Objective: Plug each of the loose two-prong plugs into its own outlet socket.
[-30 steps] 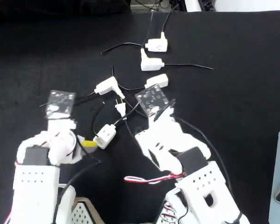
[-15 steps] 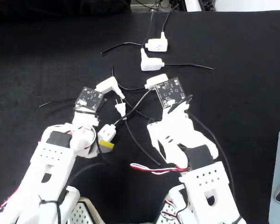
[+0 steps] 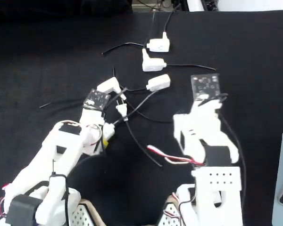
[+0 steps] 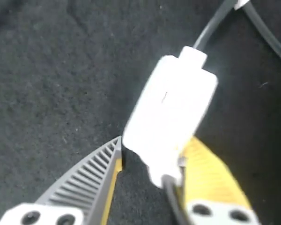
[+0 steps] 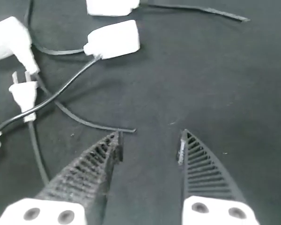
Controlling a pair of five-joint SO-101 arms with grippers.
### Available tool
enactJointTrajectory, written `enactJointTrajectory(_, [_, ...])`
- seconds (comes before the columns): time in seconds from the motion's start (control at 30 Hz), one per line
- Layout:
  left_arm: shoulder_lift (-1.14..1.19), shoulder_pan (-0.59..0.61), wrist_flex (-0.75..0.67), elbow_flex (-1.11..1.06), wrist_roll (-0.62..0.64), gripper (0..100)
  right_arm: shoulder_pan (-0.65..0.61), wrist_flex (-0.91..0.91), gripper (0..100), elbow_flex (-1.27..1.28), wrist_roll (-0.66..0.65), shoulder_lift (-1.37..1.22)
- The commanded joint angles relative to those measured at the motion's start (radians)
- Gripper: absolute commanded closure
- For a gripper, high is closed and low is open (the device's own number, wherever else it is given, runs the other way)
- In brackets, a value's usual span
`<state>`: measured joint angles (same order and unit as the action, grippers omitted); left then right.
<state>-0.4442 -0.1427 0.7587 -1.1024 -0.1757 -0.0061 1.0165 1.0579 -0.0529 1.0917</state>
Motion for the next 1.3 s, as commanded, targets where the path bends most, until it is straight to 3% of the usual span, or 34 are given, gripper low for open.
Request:
enactJointTrajectory(0.0, [-0.023,0.010,-0.015,0.088,-0.002,90,0.060,-0.026,81.5,-0.081,0.006,0.013])
enactJointTrajectory(0.13, [-0.129,0.074,-0.021,0.113,-0.002,96,0.095,-0.081,81.7,-0.074,0.008,0.007])
enactJointTrajectory(0.3, [-0.252,0.108,-0.023,0.143,0.000,96,0.095,-0.089,81.7,-0.065,0.008,0.007])
enactJointTrajectory(0.6, [-0.227,0.108,-0.014,0.217,-0.006,95,0.095,-0.089,81.7,-0.065,0.008,0.007])
enactJointTrajectory(0.83, [-0.229,0.110,0.132,0.206,0.000,66,0.071,-0.097,81.5,-0.045,0.008,0.007])
enactJointTrajectory(1.03, [-0.216,0.107,0.150,0.188,-0.080,66,0.035,-0.103,81.5,-0.025,0.008,0.007])
enactJointTrajectory(1.27, [-0.218,0.102,0.074,0.120,-0.106,66,0.035,-0.103,81.5,-0.024,0.008,0.007])
